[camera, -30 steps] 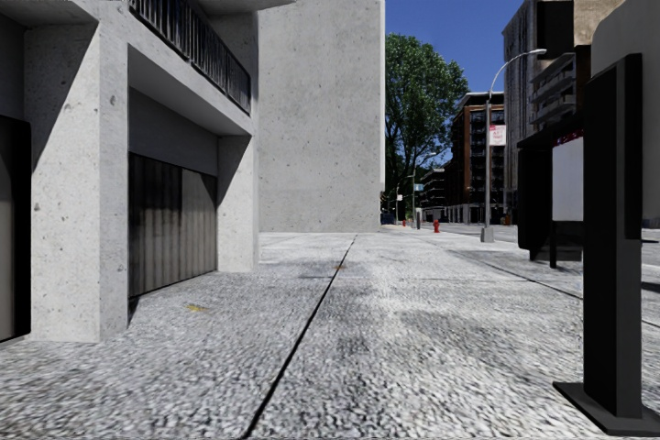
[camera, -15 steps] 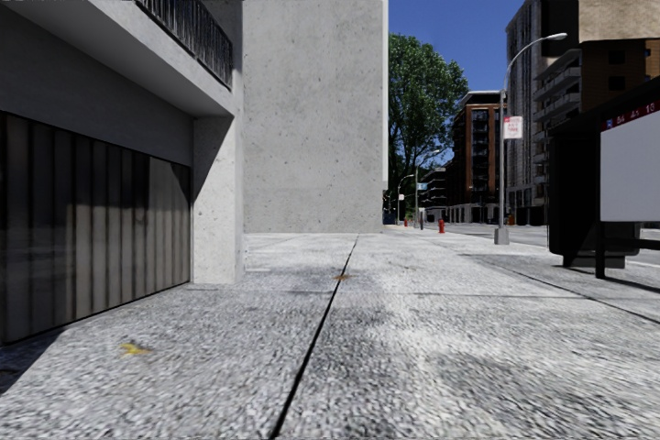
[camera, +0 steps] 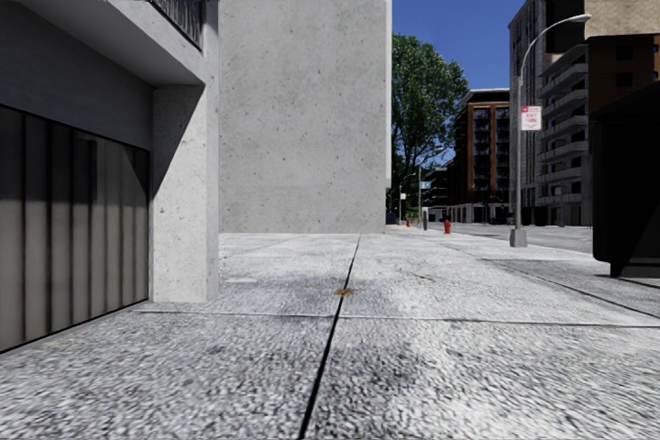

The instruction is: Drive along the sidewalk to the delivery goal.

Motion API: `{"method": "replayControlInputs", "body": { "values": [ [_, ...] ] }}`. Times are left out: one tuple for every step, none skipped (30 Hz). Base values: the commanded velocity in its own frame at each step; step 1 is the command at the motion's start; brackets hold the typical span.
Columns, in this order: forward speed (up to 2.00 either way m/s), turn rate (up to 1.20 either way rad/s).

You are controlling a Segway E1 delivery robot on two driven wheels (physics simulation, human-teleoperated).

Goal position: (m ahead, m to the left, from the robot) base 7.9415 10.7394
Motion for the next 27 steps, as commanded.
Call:
{"method": "replayControlInputs", "body": {
  "values": [
    [2.00,0.00],
    [2.00,0.00],
    [2.00,0.00],
    [2.00,0.00],
    [2.00,0.00],
    [2.00,0.00],
    [2.00,0.00],
    [2.00,0.00],
    [2.00,0.00],
    [2.00,0.00],
    [2.00,0.00],
    [2.00,0.00],
    [2.00,0.00],
    [2.00,0.00],
    [2.00,0.00],
    [2.00,0.00],
    [2.00,0.00],
    [2.00,0.00],
    [2.00,0.00],
    [2.00,0.00],
    [2.00,0.00],
    [2.00,0.00],
    [2.00,0.00],
    [2.00,0.00],
    [2.00,0.00],
    [2.00,0.00],
    [2.00,0.11]
  ]
}}
